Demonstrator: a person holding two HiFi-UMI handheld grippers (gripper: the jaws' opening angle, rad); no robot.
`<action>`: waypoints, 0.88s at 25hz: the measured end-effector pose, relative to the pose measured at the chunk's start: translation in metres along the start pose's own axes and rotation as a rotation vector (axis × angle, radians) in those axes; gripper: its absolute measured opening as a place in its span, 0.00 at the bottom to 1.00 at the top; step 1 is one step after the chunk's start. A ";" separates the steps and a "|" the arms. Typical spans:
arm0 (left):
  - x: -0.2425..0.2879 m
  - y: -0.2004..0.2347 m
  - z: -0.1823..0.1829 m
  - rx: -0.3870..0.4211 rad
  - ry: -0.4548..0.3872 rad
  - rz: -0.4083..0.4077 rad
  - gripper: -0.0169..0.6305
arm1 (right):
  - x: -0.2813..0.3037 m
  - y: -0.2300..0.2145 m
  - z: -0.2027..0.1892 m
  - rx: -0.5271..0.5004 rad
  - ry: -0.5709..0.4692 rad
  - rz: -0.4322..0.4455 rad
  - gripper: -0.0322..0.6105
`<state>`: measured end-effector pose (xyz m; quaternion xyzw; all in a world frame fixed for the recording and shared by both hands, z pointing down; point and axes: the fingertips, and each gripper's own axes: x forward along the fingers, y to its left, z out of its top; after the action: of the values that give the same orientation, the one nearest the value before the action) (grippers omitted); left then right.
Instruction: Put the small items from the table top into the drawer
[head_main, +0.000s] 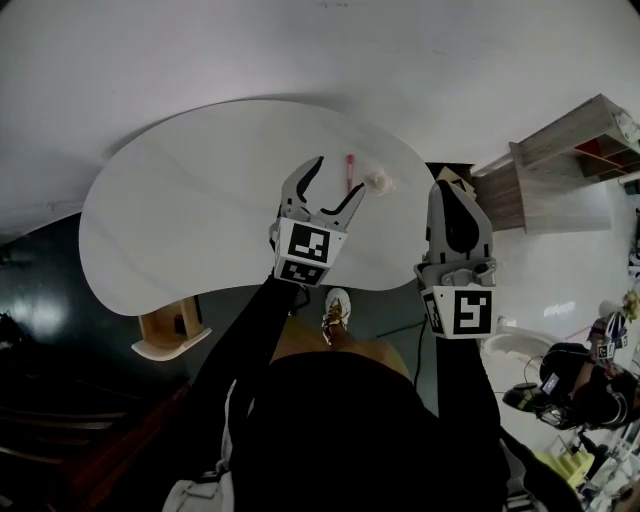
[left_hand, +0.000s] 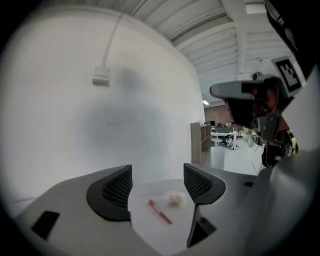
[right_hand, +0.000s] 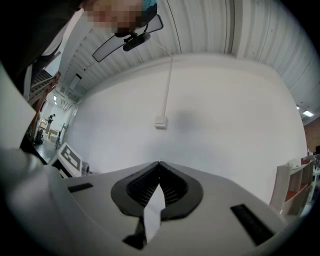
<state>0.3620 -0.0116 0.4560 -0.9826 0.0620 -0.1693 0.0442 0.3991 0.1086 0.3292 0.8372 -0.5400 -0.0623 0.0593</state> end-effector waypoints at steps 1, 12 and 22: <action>0.015 -0.006 -0.018 -0.010 0.036 -0.015 0.55 | -0.002 -0.002 -0.003 -0.003 0.009 0.000 0.09; 0.103 -0.030 -0.162 -0.119 0.378 -0.039 0.55 | -0.034 -0.026 -0.024 -0.028 0.093 -0.049 0.09; 0.119 -0.031 -0.186 -0.067 0.460 -0.049 0.37 | -0.048 -0.028 -0.032 -0.018 0.122 -0.060 0.09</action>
<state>0.4134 -0.0095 0.6729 -0.9203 0.0520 -0.3876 -0.0078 0.4102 0.1648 0.3584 0.8546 -0.5097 -0.0177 0.0979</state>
